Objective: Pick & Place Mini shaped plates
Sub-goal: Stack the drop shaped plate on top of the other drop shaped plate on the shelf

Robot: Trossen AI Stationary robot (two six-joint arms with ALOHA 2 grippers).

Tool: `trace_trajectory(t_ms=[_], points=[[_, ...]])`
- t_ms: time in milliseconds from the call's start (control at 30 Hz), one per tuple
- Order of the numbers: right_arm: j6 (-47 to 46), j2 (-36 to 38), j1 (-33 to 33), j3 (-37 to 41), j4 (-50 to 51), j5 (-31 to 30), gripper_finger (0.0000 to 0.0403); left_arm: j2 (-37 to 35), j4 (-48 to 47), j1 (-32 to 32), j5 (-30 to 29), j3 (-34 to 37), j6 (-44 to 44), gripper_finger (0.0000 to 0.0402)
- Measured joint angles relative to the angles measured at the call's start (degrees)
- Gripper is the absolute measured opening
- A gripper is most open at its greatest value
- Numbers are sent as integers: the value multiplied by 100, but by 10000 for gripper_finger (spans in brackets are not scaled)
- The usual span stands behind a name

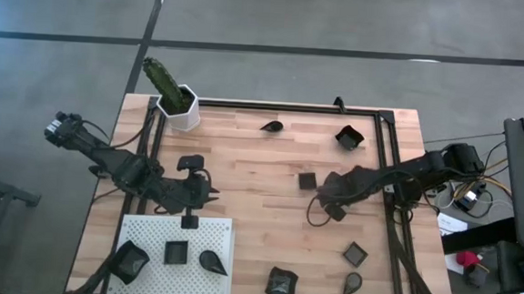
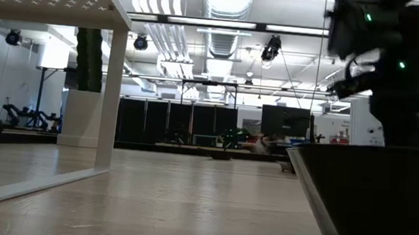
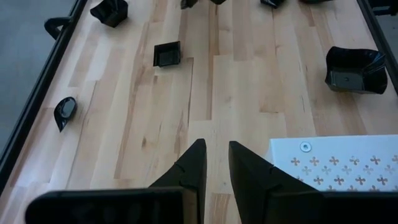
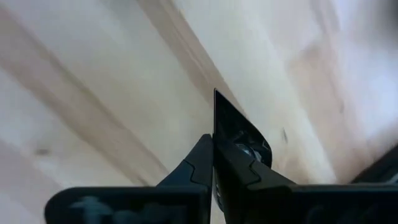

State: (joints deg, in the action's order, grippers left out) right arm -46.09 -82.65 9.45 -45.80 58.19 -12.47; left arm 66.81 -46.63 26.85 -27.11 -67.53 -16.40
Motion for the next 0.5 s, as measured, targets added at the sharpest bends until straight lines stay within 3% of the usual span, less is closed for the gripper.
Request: trace_trajectory(t_ms=[500], points=[[2813,0,239,-2005,-249,-1082,8,0,-2,0,2,7,131,62]])
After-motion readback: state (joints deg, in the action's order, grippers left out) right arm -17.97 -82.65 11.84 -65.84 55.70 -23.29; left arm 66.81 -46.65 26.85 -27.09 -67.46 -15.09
